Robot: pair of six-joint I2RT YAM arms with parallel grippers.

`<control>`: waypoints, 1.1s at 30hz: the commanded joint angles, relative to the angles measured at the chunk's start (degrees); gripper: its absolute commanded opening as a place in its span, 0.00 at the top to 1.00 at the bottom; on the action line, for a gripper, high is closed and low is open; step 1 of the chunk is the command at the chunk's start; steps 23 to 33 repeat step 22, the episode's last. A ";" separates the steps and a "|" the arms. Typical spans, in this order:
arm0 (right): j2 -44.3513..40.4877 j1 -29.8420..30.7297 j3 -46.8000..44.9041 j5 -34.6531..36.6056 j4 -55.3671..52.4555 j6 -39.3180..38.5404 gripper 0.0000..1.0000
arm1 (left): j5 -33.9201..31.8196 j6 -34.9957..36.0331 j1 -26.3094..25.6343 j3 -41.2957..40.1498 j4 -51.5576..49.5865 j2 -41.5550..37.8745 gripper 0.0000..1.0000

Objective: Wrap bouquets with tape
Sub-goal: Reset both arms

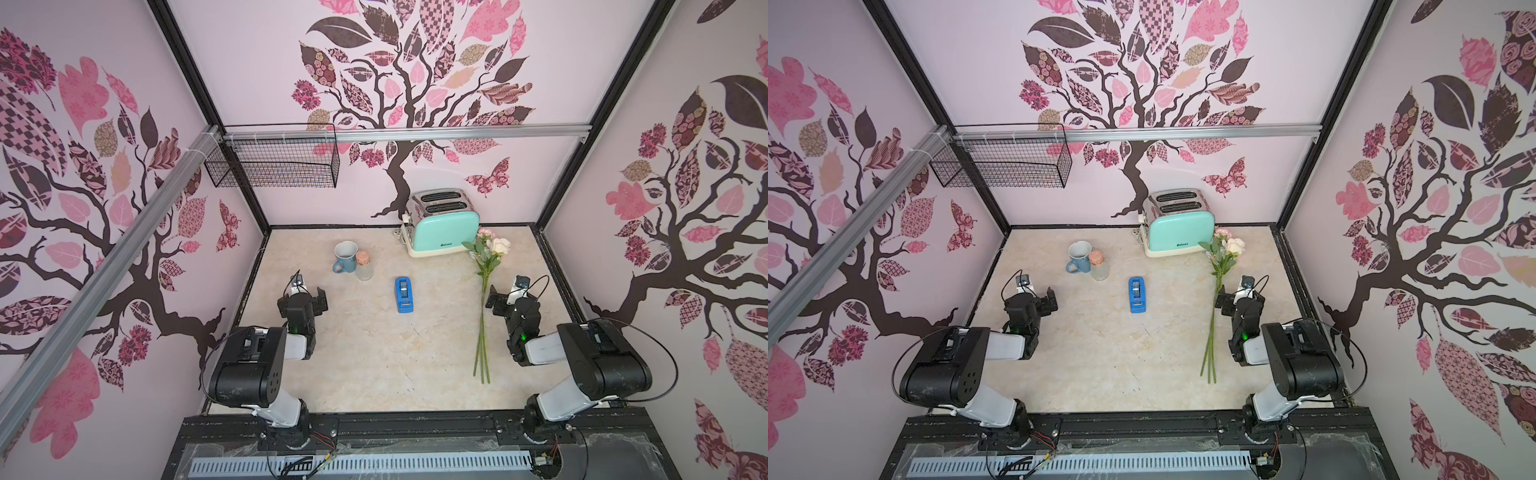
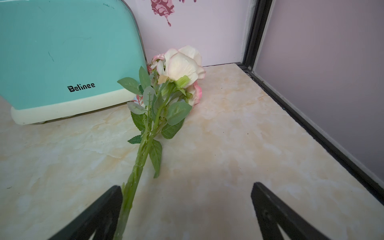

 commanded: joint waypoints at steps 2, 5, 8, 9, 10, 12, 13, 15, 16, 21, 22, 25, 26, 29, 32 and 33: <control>1.07 -0.36 -0.17 -0.92 4.99 -0.33 0.00 | 2.27 0.15 0.41 0.09 2.16 -0.81 0.02; 1.10 -0.34 -0.31 -1.00 5.23 -0.33 0.00 | 2.05 0.15 0.43 -0.01 3.17 -0.45 0.02; 1.04 -0.36 -0.50 -0.99 5.50 -0.32 0.00 | 2.08 0.15 0.42 0.02 2.96 -0.50 0.02; 0.91 -0.36 -0.39 -0.99 5.25 -0.33 0.00 | 2.15 0.14 0.42 0.02 2.74 -0.58 0.02; 1.06 -0.36 -0.47 -0.99 5.55 -0.50 0.00 | 2.16 0.14 0.42 0.07 2.61 -0.63 0.02; 0.99 -0.29 -0.49 -1.08 5.54 -0.59 0.00 | 2.16 0.09 0.42 0.02 2.73 -0.55 0.02; 1.00 -0.34 -0.48 -1.07 5.57 -0.59 0.00 | 2.16 0.06 0.42 0.02 2.73 -0.63 0.02; 1.08 -0.27 -0.48 -1.16 5.53 -0.63 0.00 | 2.16 0.10 0.42 0.00 2.72 -0.59 0.02; 1.16 -0.30 -0.33 -1.12 5.45 -0.63 0.00 | 2.15 0.11 0.42 0.01 2.72 -0.60 0.02; 1.08 -0.28 -0.26 -1.29 5.08 -0.41 0.00 | 2.16 0.15 0.42 0.04 2.72 -0.60 0.02; 0.99 -0.27 -0.30 -1.28 5.17 -0.41 0.00 | 2.16 0.11 0.42 -0.03 2.68 -0.59 0.02; 0.99 -0.27 -0.30 -1.28 5.17 -0.41 0.00 | 2.16 0.11 0.42 -0.03 2.68 -0.59 0.02; 0.99 -0.27 -0.30 -1.28 5.17 -0.41 0.00 | 2.16 0.11 0.42 -0.03 2.68 -0.59 0.02; 0.99 -0.27 -0.30 -1.28 5.17 -0.41 0.00 | 2.16 0.11 0.42 -0.03 2.68 -0.59 0.02; 0.99 -0.27 -0.30 -1.28 5.17 -0.41 0.00 | 2.16 0.11 0.42 -0.03 2.68 -0.59 0.02; 0.99 -0.27 -0.30 -1.28 5.17 -0.41 0.00 | 2.16 0.11 0.42 -0.03 2.68 -0.59 0.02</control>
